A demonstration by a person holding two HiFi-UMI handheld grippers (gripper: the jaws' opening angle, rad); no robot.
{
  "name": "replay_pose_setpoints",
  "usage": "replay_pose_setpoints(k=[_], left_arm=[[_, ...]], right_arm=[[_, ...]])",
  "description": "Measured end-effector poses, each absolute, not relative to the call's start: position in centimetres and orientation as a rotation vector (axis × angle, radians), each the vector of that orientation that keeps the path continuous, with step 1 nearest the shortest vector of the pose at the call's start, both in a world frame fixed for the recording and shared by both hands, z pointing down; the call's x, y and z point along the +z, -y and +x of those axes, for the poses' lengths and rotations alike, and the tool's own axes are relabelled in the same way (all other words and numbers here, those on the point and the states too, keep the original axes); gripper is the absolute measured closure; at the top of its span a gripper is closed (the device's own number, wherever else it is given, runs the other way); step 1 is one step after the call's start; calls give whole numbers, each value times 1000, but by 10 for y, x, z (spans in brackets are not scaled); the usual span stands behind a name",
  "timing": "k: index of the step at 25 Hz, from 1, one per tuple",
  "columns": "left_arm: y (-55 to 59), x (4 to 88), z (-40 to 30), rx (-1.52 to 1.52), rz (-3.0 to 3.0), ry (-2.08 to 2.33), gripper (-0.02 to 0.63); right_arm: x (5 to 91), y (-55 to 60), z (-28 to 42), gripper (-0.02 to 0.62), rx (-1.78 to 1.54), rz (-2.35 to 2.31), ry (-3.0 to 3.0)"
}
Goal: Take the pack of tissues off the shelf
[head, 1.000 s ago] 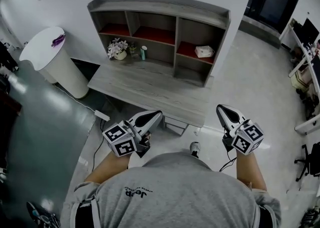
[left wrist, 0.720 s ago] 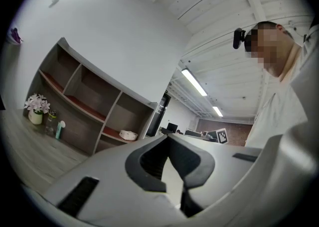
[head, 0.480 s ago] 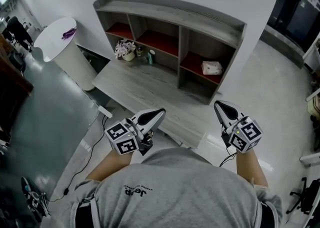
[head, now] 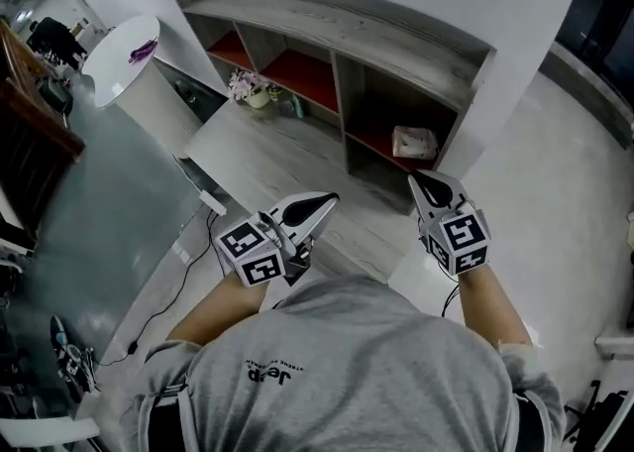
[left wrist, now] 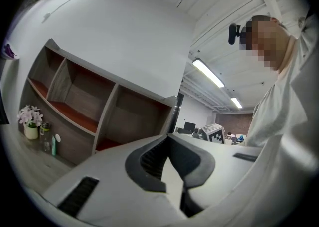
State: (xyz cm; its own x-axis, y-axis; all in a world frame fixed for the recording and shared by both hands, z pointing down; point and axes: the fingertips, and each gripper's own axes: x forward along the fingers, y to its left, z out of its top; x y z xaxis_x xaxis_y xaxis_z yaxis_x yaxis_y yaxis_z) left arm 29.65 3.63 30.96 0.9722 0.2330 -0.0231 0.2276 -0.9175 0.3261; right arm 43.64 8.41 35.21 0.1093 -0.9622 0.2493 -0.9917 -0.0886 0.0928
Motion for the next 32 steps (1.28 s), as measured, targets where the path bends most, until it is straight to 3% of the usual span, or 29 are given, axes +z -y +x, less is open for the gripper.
replay_pose_setpoints(k=[14, 22, 32], left_arm=[[3, 353, 344, 163, 2710, -596, 594], [14, 367, 346, 210, 2649, -656, 594], [16, 367, 338, 193, 2642, -629, 594]], right_arm=[[442, 2, 486, 394, 303, 2201, 1334], [468, 13, 521, 394, 389, 2286, 1002], [467, 10, 520, 470, 415, 2294, 1050]])
